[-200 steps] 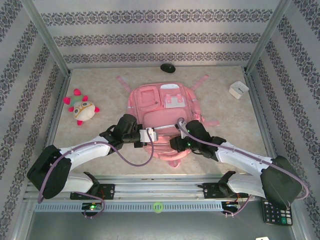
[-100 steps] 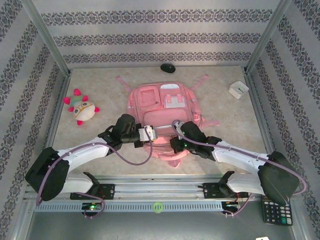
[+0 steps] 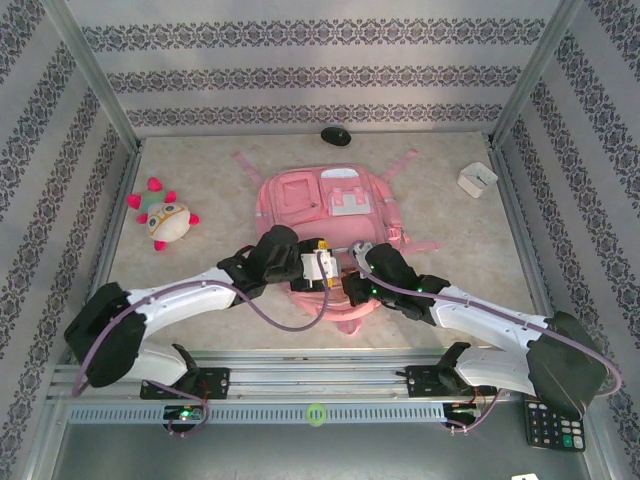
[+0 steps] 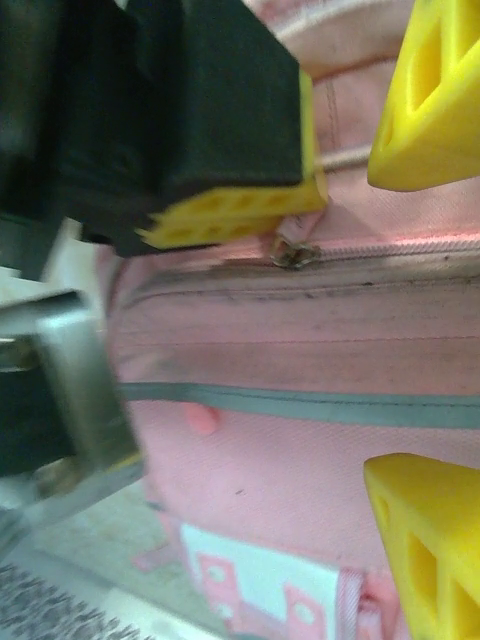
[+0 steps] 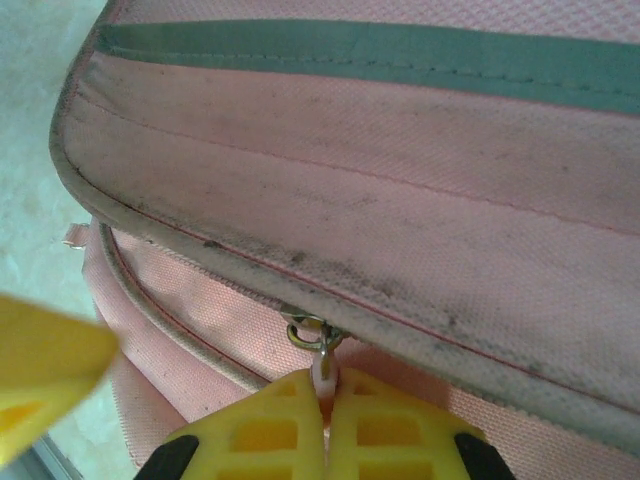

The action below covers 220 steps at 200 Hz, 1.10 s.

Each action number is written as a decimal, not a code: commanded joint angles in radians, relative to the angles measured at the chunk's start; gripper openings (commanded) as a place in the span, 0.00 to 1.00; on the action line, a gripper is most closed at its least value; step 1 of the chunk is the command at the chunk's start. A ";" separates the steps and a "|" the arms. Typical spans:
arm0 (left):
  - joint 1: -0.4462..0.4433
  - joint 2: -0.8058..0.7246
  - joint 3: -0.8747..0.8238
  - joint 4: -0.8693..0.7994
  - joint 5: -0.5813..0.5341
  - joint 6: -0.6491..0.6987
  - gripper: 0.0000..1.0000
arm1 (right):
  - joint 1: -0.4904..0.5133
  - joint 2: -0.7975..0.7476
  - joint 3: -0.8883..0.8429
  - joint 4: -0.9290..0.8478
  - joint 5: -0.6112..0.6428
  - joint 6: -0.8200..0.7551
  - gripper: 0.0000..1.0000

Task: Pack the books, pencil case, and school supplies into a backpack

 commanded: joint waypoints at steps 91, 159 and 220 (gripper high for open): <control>0.092 -0.068 -0.049 -0.136 -0.043 0.069 0.21 | -0.226 -0.148 -0.073 -0.114 -0.110 -0.018 0.00; 0.127 -0.133 -0.004 -0.220 0.102 0.026 0.34 | -0.156 -0.085 0.004 -0.090 -0.255 -0.018 0.00; -0.044 0.083 0.091 -0.016 -0.129 -0.027 0.68 | -0.148 -0.068 0.013 -0.087 -0.213 -0.002 0.00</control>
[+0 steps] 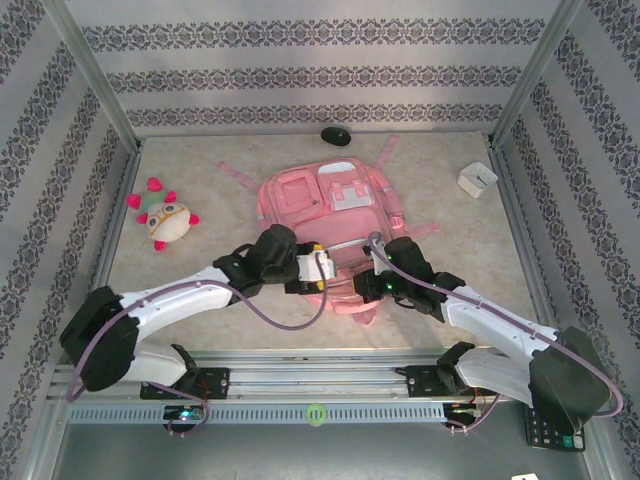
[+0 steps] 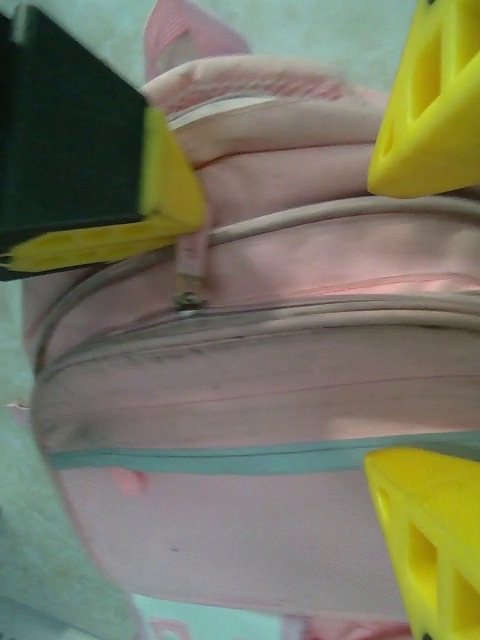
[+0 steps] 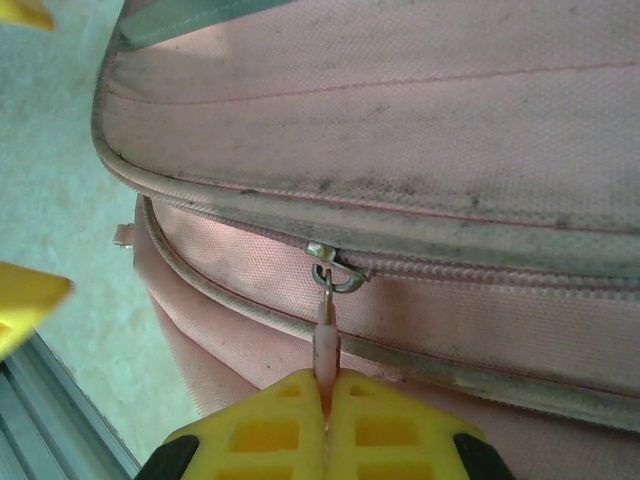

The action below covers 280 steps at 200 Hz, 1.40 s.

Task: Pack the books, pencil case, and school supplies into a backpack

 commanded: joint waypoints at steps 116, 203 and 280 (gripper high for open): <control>0.043 0.051 0.030 -0.035 -0.007 0.044 0.00 | -0.136 0.008 0.127 -0.201 0.180 -0.089 0.00; 0.116 -0.021 0.011 -0.109 0.058 0.026 0.00 | -0.125 -0.020 0.119 -0.187 0.037 -0.144 0.00; 0.116 -0.021 -0.005 -0.063 0.156 -0.008 0.00 | -0.106 0.104 0.162 -0.071 0.015 -0.178 0.20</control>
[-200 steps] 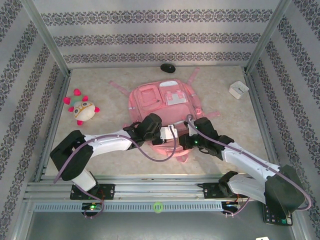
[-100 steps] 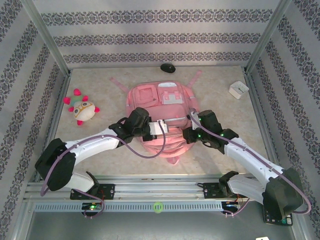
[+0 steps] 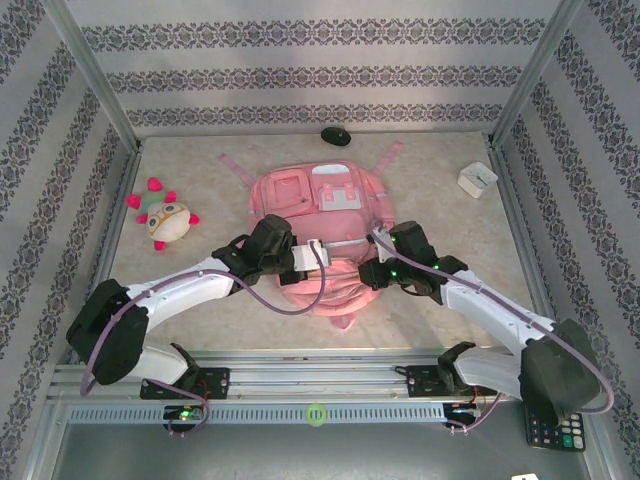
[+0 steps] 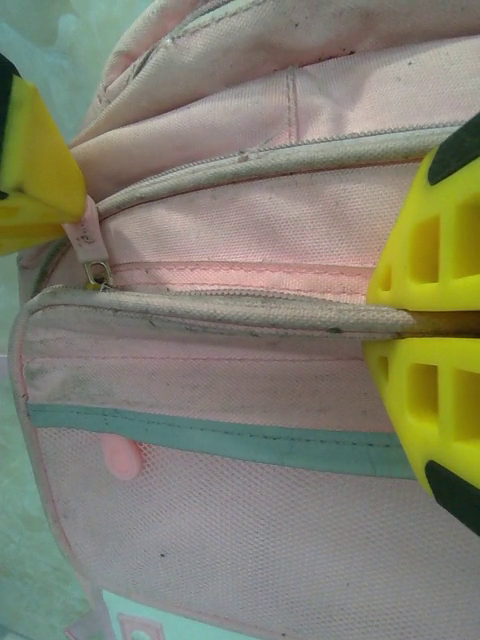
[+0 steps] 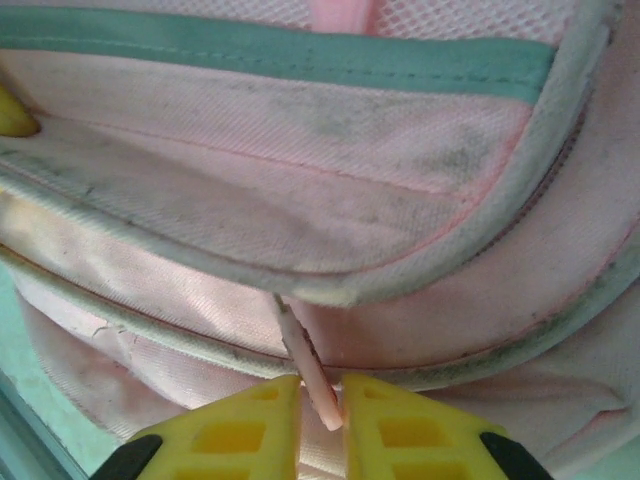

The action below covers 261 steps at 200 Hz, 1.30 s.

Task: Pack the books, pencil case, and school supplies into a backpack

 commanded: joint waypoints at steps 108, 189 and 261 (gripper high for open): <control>0.005 -0.061 -0.030 0.024 0.072 -0.055 0.00 | 0.072 0.103 0.077 0.057 0.075 -0.043 0.15; 0.115 -0.186 -0.068 -0.142 -0.039 0.001 0.00 | -0.065 -0.080 -0.016 0.007 0.014 0.009 0.00; -0.024 -0.164 0.029 -0.080 -0.001 -0.081 0.66 | -0.032 -0.005 0.009 0.058 -0.098 0.051 0.00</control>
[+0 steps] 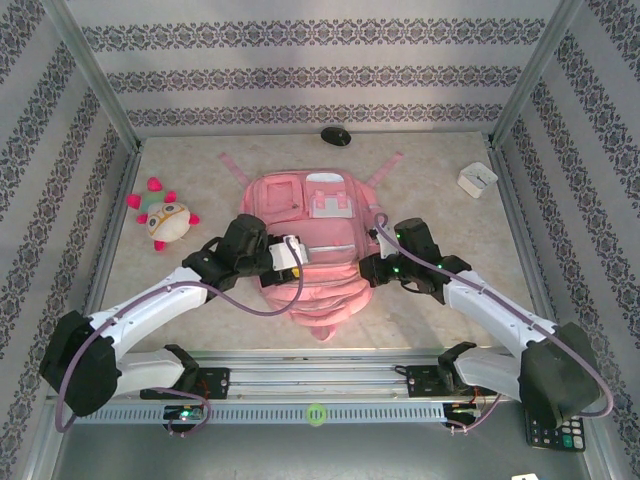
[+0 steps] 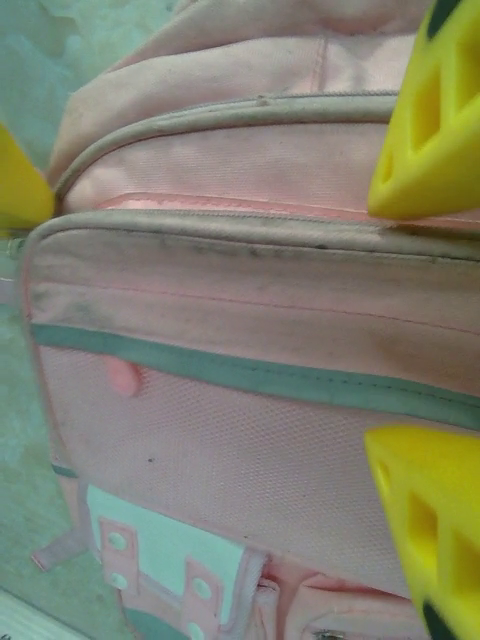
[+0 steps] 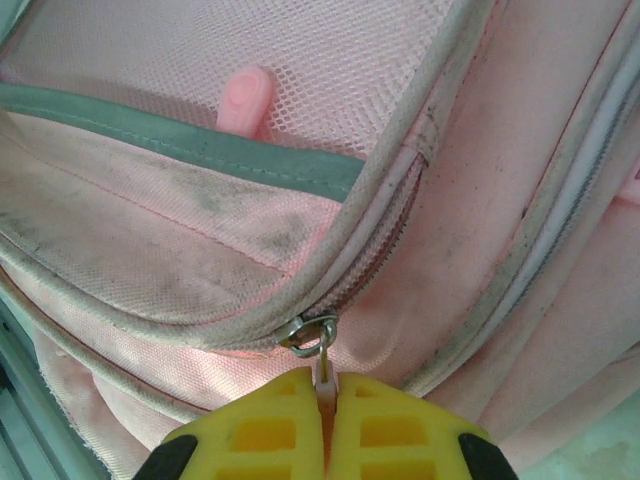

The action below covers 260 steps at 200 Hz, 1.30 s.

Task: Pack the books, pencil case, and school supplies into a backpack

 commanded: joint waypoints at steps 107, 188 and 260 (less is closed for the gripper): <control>-0.170 0.306 0.164 0.115 -0.081 0.065 0.10 | -0.055 0.015 -0.002 0.041 0.004 0.062 0.00; -0.102 0.139 0.025 0.061 0.231 0.199 0.00 | -0.163 0.234 0.106 0.259 -0.017 0.160 0.00; -0.099 0.024 -0.020 0.258 -0.112 -0.346 0.77 | -0.159 0.095 0.087 0.091 0.006 0.140 0.46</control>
